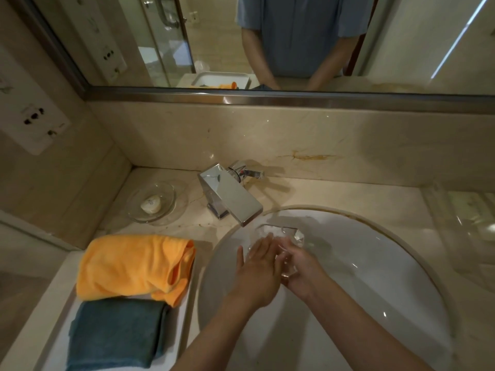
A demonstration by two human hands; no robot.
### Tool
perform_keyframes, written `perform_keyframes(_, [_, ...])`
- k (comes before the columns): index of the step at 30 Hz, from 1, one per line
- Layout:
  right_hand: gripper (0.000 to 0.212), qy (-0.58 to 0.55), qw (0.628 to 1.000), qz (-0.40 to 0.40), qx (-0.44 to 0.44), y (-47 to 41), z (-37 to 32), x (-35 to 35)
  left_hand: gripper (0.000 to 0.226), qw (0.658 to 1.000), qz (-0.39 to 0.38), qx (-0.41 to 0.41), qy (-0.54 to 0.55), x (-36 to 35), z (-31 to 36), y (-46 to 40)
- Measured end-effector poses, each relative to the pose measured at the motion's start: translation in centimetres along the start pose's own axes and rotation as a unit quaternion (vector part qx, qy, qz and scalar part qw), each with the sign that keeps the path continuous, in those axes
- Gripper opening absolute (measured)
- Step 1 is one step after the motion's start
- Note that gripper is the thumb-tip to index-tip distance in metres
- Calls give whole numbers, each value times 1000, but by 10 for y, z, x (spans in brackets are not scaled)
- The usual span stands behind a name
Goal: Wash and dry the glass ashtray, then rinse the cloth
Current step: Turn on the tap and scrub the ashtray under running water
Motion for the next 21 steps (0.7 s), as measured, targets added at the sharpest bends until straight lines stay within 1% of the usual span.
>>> perform_keyframes(1, [22, 11, 1000, 7, 0, -1, 2, 1, 73, 1000, -6, 3, -10, -1, -1, -2])
perform_keyframes(3, [22, 30, 999, 11, -1, 0, 4, 1, 84, 1000, -7, 18, -19, -1, -5, -3])
perform_keyframes(4, [21, 32, 999, 11, 0, 1, 4, 1, 75, 1000, -7, 21, -15, -2, -7, -4])
perform_keyframes(5, [19, 31, 999, 13, 4, 2, 3, 1, 59, 1000, 3, 18, 11, -1, -8, -5])
perform_keyframes(6, [17, 34, 999, 10, 8, 3, 2, 2, 49, 997, 32, 9, 65, 0, -11, -5])
perform_keyframes(7, [14, 33, 999, 10, 10, 3, 2, 3, 48, 988, 68, -1, 138, 0, -15, -5])
perform_keyframes(9, [11, 38, 999, 13, 13, 2, 2, 4, 55, 954, 124, -8, 274, 2, -22, -7])
perform_keyframes(11, [16, 51, 998, 0, 25, -1, 3, 5, 59, 924, 148, 2, 354, 5, -25, -8])
perform_keyframes(13, [25, 57, 998, -6, 31, -2, 4, 4, 45, 893, 138, 38, 427, 11, -25, -9])
perform_keyframes(14, [25, 71, 997, 7, 30, -2, 4, 3, 35, 867, 123, 57, 480, 15, -24, -9])
perform_keyframes(15, [25, 91, 995, 24, 29, -1, 3, 2, 27, 830, 96, 73, 545, 17, -23, -10])
perform_keyframes(16, [26, 122, 991, 42, 30, -1, 3, 2, 24, 783, 67, 84, 613, 18, -23, -11])
perform_keyframes(17, [27, 155, 986, 57, 33, 1, 3, 0, 28, 734, 54, 102, 670, 18, -24, -12])
perform_keyframes(18, [29, 187, 979, 74, 37, 3, 2, -1, 33, 691, 50, 124, 710, 18, -25, -12])
perform_keyframes(19, [30, 207, 973, 90, 44, 6, 1, -2, 38, 660, 50, 139, 736, 17, -26, -13])
perform_keyframes(21, [27, 220, 966, 103, 85, 9, 0, -4, 40, 624, 66, 150, 764, 14, -28, -13])
Point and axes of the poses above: each hand's wrist, its own y-axis away from the middle knuckle, its own x-axis out of the back of the hand, z = x × y, the point moved 1 cm from there along -y, towards the middle knuckle, and after that the axes turned 12 degrees about -x, right-handed, at the moved point
